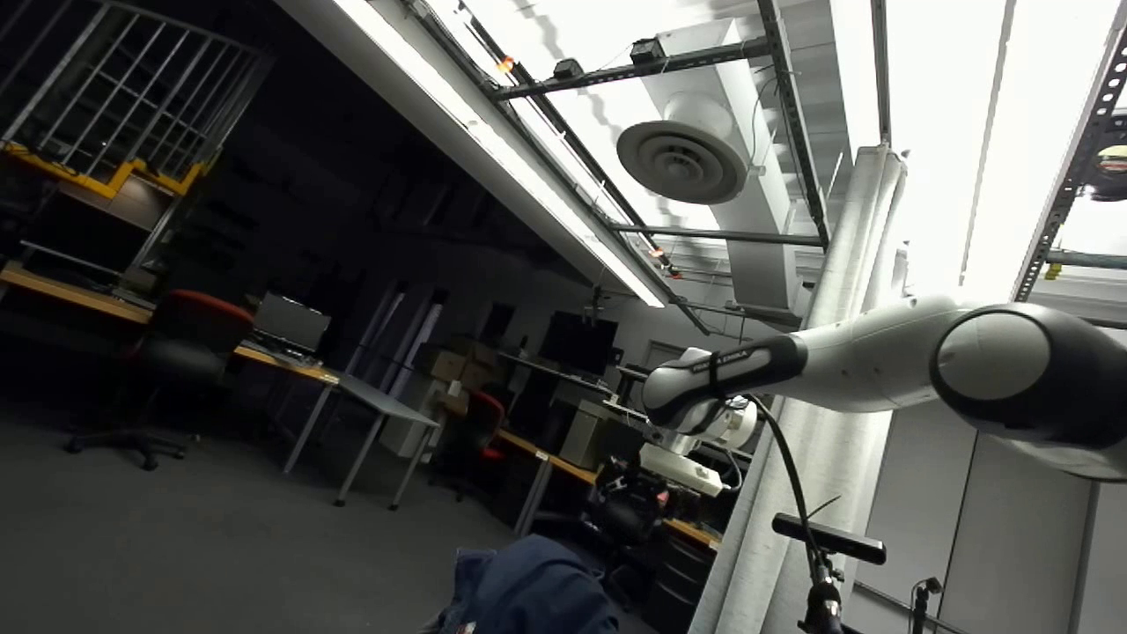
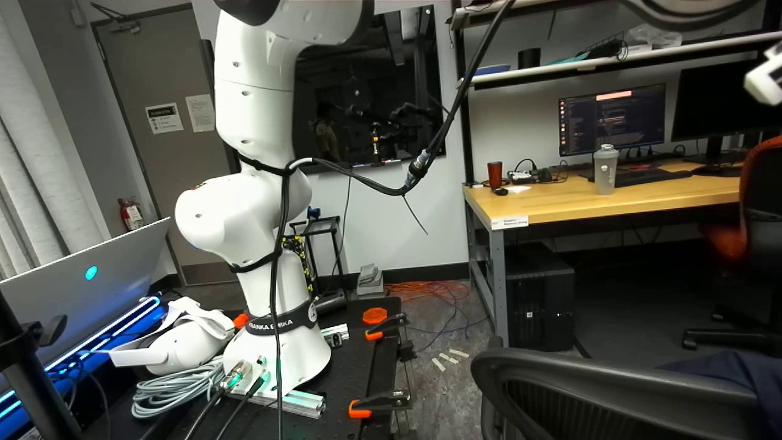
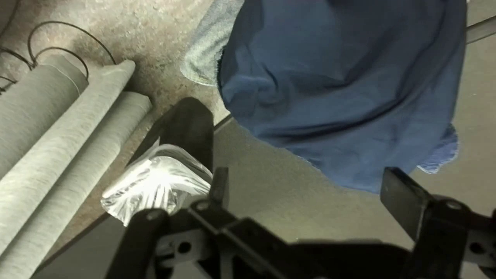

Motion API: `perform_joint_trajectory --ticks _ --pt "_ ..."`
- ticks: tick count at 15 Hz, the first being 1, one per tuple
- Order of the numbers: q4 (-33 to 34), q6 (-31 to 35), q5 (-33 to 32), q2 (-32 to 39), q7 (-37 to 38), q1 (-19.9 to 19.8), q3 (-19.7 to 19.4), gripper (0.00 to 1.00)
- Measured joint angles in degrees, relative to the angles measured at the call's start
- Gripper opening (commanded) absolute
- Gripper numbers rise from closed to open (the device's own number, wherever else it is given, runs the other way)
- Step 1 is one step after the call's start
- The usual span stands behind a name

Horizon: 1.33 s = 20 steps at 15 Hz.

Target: Hang the denim jacket over the backrest of the chair

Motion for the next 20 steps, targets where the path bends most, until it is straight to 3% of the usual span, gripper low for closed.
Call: perform_joint_trajectory --ticks 4,9,20 --pt "-9.66 5.67 0.00 -8.60 -4.03 3.15 0.95 1.00" --pt "-17.18 8.75 0.00 -14.73 -8.62 4.33 1.72 1.00" --pt "-22.13 9.60 0.00 -18.72 -11.89 4.44 1.90 1.00"
